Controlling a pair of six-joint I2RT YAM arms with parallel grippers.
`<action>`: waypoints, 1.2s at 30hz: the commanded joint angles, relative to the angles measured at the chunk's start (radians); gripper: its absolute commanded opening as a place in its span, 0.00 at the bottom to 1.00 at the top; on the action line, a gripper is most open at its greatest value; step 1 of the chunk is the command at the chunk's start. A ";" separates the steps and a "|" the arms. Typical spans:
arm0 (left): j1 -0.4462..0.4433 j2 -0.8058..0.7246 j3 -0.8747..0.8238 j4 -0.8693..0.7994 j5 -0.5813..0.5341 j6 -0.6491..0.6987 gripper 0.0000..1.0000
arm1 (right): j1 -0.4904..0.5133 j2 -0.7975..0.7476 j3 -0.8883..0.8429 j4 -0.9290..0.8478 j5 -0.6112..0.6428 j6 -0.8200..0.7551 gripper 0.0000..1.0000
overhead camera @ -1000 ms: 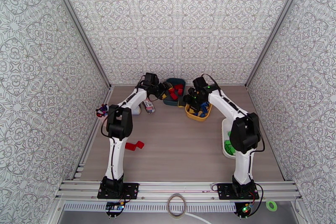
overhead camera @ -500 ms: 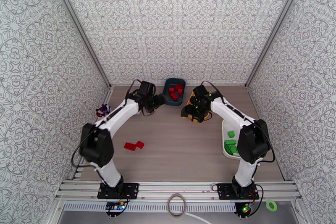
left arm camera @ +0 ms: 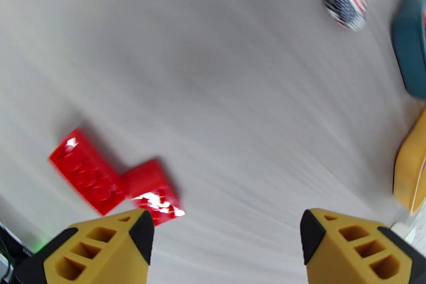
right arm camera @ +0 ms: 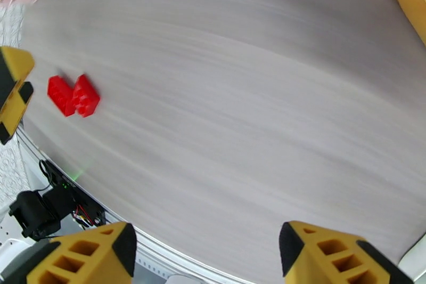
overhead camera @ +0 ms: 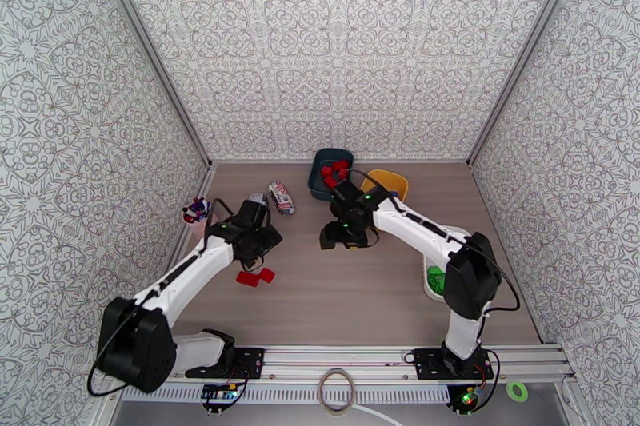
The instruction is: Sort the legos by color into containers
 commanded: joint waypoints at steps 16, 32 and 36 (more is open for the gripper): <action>0.219 -0.196 -0.290 0.009 0.068 -0.273 0.73 | 0.184 0.301 0.488 -0.258 0.162 -0.181 0.74; 0.241 0.110 -0.136 0.013 0.093 -0.252 0.57 | 0.165 0.319 0.501 -0.261 0.188 -0.182 0.71; 0.242 0.132 -0.128 -0.003 0.097 -0.247 0.56 | 0.150 0.309 0.487 -0.249 0.192 -0.175 0.71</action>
